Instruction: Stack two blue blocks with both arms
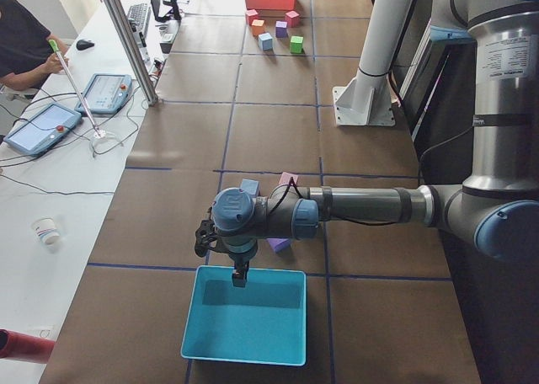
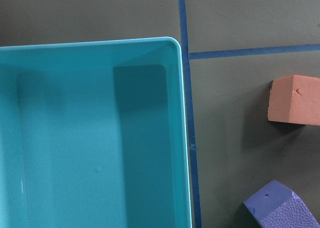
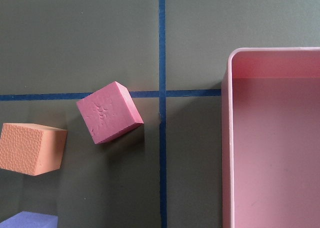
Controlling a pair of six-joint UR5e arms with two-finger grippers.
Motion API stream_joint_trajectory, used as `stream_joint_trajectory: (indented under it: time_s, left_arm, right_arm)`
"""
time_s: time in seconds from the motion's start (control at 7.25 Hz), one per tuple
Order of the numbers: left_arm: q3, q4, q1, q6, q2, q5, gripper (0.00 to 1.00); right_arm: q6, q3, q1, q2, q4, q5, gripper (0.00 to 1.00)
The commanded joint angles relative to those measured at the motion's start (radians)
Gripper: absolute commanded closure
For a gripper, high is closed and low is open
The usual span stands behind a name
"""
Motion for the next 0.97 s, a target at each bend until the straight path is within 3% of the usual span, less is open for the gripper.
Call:
stream_joint_trajectory:
  time_s: [0.0,0.83]
  left_arm:
    - [-0.005,0.001,0.000,-0.001,0.001,0.000,0.00]
    - [-0.004,0.001,0.000,0.001,0.001,0.000,0.00]
  right_arm:
    - [-0.001,0.015,0.004,-0.003,-0.003,-0.011,0.00]
    - [0.018,0.023,0.002,0.015,0.000,-0.007,0.00]
